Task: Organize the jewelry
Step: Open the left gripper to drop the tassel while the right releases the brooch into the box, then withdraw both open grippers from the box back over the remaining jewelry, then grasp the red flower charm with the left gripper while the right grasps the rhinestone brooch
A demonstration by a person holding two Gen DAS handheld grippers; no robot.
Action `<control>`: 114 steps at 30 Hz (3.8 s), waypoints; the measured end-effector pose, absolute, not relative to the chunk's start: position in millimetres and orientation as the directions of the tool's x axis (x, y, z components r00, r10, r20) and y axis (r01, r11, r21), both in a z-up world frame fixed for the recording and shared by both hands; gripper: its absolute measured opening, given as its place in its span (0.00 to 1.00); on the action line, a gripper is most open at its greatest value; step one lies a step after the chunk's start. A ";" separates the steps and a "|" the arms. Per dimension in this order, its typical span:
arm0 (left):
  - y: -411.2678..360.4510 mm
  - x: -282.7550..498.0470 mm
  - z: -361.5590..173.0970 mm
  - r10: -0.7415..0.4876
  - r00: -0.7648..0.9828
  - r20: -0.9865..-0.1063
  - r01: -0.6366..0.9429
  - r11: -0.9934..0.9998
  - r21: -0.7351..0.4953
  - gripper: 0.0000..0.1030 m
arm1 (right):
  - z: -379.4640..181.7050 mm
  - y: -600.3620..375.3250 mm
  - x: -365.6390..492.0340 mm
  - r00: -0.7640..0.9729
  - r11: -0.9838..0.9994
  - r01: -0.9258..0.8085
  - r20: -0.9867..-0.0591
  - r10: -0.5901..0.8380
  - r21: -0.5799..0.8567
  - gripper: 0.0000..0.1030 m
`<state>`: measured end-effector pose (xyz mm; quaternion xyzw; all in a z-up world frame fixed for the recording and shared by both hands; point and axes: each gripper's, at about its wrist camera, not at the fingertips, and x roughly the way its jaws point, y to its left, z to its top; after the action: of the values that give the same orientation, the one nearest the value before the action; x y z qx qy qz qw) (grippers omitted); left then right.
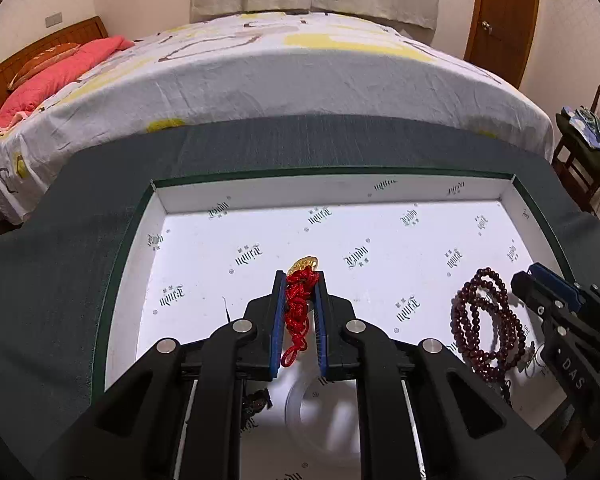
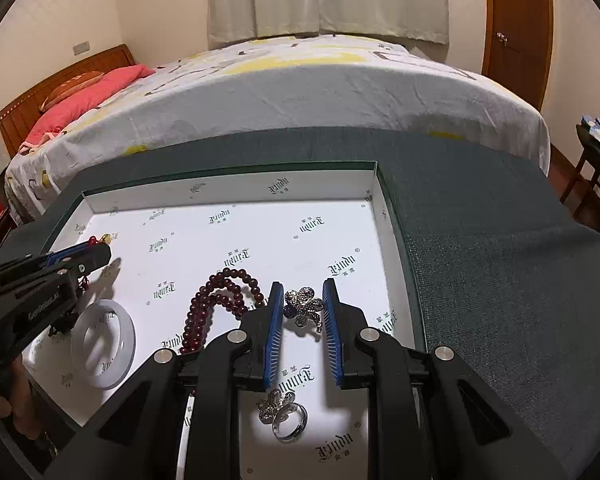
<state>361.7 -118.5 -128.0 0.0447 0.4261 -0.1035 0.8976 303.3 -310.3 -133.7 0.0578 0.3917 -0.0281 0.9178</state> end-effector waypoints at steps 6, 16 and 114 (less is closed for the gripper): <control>-116.6 361.5 -127.9 -0.147 0.613 -0.776 0.213 0.977 -0.017 0.22 | -135.7 -308.1 309.4 0.681 0.993 0.085 -0.733 0.005 0.085 0.21; -114.1 354.9 -120.2 -0.166 0.646 -0.745 0.213 0.977 -0.033 0.52 | -135.5 -309.8 309.6 0.692 0.992 0.082 -0.722 0.013 0.096 0.22; -15.2 176.2 -141.4 -0.052 0.631 -0.774 0.053 0.998 -0.024 0.18 | -125.1 -281.3 84.1 0.783 0.989 0.089 -0.622 0.001 0.114 0.44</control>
<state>176.2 -15.2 -141.4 0.0005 0.4287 -0.0292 0.9030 84.1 -281.3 -125.1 0.0688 0.3283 -0.0233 0.9418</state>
